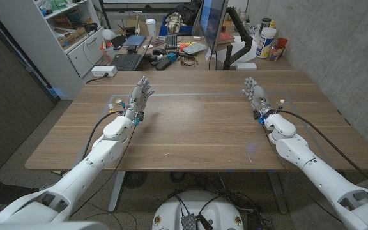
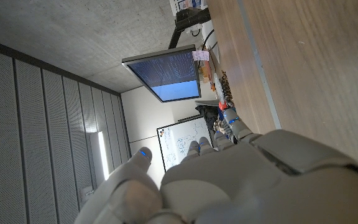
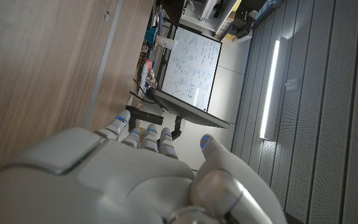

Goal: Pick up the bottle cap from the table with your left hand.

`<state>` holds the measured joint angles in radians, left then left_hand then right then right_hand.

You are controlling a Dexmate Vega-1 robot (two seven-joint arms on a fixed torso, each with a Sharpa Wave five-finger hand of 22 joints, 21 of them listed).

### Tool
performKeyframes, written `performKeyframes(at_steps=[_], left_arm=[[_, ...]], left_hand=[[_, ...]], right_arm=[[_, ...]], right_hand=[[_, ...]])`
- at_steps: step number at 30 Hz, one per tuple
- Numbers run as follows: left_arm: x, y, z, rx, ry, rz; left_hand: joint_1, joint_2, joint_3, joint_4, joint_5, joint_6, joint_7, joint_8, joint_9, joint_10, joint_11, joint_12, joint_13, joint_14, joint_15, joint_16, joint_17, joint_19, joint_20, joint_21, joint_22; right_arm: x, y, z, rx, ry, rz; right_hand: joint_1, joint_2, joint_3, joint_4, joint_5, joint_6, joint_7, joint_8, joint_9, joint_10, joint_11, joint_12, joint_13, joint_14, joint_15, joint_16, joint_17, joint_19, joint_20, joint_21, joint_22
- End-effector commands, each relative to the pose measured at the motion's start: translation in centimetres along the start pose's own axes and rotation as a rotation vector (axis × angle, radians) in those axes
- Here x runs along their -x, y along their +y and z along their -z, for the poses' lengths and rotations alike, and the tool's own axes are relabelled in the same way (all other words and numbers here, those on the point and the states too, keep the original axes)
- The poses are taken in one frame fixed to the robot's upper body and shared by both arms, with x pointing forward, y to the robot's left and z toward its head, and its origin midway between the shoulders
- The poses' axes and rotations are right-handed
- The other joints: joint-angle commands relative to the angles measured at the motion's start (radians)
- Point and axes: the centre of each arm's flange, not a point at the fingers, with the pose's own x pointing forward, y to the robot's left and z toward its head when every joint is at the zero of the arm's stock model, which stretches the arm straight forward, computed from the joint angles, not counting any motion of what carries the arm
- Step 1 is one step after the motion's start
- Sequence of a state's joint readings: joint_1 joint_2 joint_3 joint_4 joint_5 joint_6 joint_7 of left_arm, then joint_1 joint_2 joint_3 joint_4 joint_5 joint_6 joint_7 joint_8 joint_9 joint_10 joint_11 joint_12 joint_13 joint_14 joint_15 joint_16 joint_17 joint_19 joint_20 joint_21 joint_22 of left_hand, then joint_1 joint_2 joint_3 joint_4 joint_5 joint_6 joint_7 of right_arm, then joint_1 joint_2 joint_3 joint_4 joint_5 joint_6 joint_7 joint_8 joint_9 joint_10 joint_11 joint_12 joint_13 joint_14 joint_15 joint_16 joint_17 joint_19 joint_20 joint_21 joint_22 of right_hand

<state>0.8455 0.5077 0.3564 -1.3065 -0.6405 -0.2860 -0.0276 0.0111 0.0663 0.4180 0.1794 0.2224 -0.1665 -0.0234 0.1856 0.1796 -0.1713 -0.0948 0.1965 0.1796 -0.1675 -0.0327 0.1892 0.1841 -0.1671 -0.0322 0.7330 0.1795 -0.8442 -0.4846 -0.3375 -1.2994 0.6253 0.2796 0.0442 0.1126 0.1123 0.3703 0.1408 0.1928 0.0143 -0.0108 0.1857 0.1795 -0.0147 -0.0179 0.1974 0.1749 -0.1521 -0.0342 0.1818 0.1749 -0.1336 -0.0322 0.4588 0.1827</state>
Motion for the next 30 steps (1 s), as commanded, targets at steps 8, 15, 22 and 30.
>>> performKeyframes(at_steps=[8,15,22,30], left_arm=[[-0.1,0.5,0.0,-0.019,-0.008,-0.018],[-0.2,0.5,-0.2,-0.013,-0.019,-0.018],[-0.2,0.9,-0.7,-0.041,-0.044,-0.038],[-0.1,1.3,-1.4,-0.079,-0.062,-0.059]], left_hand=[[0.002,0.073,0.002,0.000,0.007,-0.121,-0.013,0.011,0.003,-0.041,-0.017,0.014,0.003,-0.076,-0.052,0.010,0.001,-0.132,-0.089,0.007,0.005],[0.008,0.076,0.001,-0.004,0.009,-0.088,-0.034,0.020,0.004,-0.020,-0.028,0.018,0.003,-0.058,-0.059,0.013,-0.001,-0.118,-0.081,0.008,0.004],[0.035,0.074,0.011,-0.022,0.009,-0.045,-0.063,0.029,0.005,0.014,-0.048,0.025,0.003,-0.031,-0.068,0.013,-0.005,-0.105,-0.050,0.005,0.001],[0.079,0.076,0.036,-0.047,0.007,-0.009,-0.078,0.034,0.006,0.062,-0.052,0.032,0.004,0.000,-0.081,0.011,-0.010,-0.081,-0.043,0.004,0.000]], right_arm=[[-0.2,0.1,0.2,0.008,0.009,-0.001],[0.0,0.0,0.3,0.008,0.008,0.006],[0.1,-0.1,0.3,0.009,0.006,0.008],[-0.1,0.0,0.2,0.008,0.004,0.011]], right_hand=[[0.005,0.059,0.005,0.000,0.005,0.005,-0.005,0.004,0.004,-0.003,-0.004,0.005,0.004,-0.007,-0.032,0.006,0.001,-0.005,-0.111,0.001,0.002],[0.005,0.059,0.004,-0.001,0.005,0.005,-0.005,0.004,0.004,-0.003,-0.002,0.005,0.004,-0.007,-0.031,0.006,0.001,-0.004,-0.110,0.000,0.003],[0.005,0.059,0.004,-0.002,0.005,0.006,-0.006,0.004,0.004,-0.003,-0.005,0.005,0.004,-0.007,-0.031,0.006,0.000,-0.003,-0.109,-0.002,0.003],[0.005,0.060,0.003,-0.002,0.006,0.007,-0.006,0.005,0.005,-0.002,-0.002,0.005,0.004,-0.006,-0.030,0.006,0.000,-0.002,-0.107,-0.004,0.003]])
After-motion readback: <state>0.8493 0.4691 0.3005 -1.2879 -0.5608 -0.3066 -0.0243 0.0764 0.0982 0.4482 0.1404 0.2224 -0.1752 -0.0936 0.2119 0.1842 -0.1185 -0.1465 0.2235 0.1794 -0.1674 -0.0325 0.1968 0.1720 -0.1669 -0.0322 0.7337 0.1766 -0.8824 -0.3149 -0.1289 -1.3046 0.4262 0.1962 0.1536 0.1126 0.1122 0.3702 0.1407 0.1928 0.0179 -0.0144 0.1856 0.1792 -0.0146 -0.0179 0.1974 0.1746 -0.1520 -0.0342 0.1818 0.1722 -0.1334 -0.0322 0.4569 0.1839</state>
